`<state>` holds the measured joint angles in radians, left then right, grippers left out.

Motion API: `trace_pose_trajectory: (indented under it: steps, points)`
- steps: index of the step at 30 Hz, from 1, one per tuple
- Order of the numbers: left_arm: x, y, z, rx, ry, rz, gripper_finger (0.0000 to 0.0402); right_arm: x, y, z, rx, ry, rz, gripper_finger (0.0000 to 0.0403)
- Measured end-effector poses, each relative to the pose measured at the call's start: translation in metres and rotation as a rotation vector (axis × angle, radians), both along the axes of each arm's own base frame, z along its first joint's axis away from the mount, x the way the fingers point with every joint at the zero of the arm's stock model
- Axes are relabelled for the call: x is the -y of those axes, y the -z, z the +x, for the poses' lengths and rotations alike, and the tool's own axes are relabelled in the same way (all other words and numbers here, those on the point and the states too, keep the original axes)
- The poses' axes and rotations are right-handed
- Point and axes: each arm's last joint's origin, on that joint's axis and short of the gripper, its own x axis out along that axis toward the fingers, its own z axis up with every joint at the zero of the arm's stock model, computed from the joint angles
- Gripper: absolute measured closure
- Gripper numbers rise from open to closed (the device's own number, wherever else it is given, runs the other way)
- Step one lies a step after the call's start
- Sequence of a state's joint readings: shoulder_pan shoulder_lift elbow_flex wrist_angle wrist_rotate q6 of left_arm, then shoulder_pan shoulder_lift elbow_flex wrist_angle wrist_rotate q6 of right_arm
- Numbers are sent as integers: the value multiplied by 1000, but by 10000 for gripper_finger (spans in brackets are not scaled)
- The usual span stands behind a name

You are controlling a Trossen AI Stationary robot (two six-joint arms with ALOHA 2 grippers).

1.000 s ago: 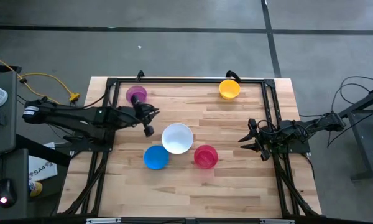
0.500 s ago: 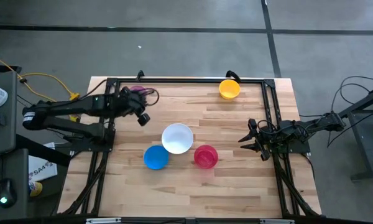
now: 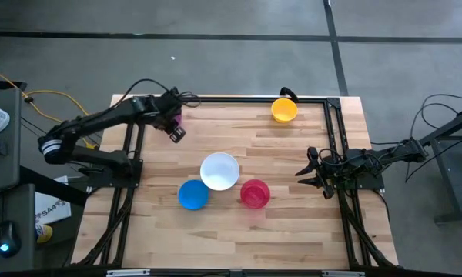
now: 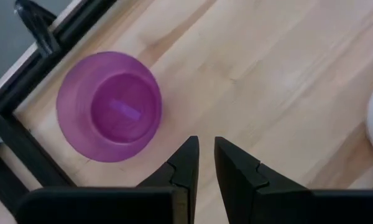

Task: Nest bowls inside each other
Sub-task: Stack the violet bowl on top of the white bowl

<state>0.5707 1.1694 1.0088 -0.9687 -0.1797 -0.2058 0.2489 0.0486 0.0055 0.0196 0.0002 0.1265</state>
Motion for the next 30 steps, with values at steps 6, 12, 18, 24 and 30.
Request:
trace_pose_trajectory:
  steps: [6, 12, 18, 24, 30]
  points:
    - [-18, 9, -4, -29, -24, -54, 350, 0, 0, 0, 0, 0, 0, 293]
    - [-28, 18, -3, -44, -16, -106, 350, 0, 0, 0, 0, 0, 0, 293]
    - [-29, 20, -1, -48, -14, -108, 350, 0, 0, 0, 0, 0, 0, 293]
    - [-30, 20, 1, -25, -5, -114, 350, 0, 0, 0, 0, 0, 0, 293]
    - [-33, 26, 4, -51, 10, -128, 350, 0, 0, 0, 0, 0, 0, 293]
